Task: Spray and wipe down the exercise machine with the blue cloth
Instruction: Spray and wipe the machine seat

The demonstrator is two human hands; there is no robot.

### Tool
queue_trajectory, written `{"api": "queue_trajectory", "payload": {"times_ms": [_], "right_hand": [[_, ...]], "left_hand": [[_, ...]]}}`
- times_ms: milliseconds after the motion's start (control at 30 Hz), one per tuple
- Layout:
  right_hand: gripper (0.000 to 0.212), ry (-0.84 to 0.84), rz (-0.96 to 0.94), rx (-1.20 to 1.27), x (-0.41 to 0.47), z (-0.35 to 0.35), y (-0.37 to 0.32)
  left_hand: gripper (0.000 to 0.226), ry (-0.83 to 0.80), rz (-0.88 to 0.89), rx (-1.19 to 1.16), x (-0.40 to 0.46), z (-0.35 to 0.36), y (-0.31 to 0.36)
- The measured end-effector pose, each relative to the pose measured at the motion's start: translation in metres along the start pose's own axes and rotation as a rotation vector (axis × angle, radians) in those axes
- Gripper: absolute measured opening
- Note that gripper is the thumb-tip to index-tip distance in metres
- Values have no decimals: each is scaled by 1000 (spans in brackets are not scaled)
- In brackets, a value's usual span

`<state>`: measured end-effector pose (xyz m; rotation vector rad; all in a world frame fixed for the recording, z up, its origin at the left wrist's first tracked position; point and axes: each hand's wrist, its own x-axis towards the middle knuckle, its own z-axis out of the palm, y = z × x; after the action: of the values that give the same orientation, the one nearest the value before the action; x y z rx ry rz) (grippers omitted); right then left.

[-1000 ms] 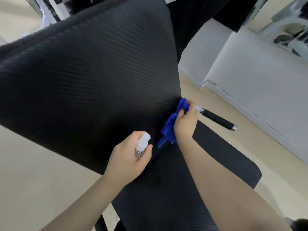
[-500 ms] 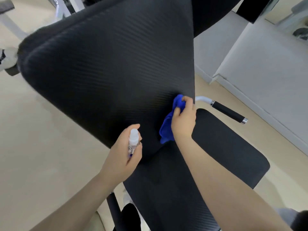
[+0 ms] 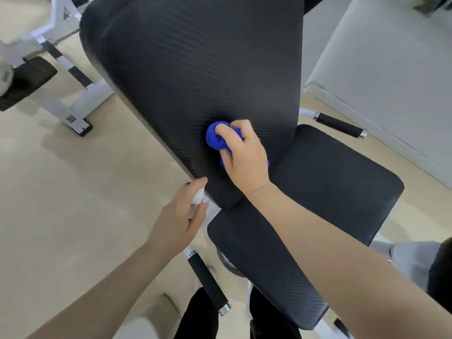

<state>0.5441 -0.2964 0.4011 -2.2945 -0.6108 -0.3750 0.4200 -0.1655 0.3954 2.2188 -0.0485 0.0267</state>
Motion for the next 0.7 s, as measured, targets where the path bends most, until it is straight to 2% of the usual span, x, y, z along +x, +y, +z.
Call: {"api": "queue_trajectory", "payload": {"times_ms": [100,167,300,433,567,700], "right_hand": [[36,-315,250,-146,-48,5,33],[32,-424,412,-259,-77,-8,51],[27,-315,773,-302,-127,-57,80],[27,-262,1033,-315,-176,-104,112],[24,-143,1179,-278,-206,-145,144],[25,-86,1161,-265,-203,-172,175]], "left_hand": [[43,-142,32,43,-6,8,-11],[45,-231,85,103,-10,22,-13],[50,-390,82,233,7,74,4],[59,-425,89,290,40,136,37],[56,-416,148,372,85,195,71],[48,-388,100,502,141,238,88]]}}
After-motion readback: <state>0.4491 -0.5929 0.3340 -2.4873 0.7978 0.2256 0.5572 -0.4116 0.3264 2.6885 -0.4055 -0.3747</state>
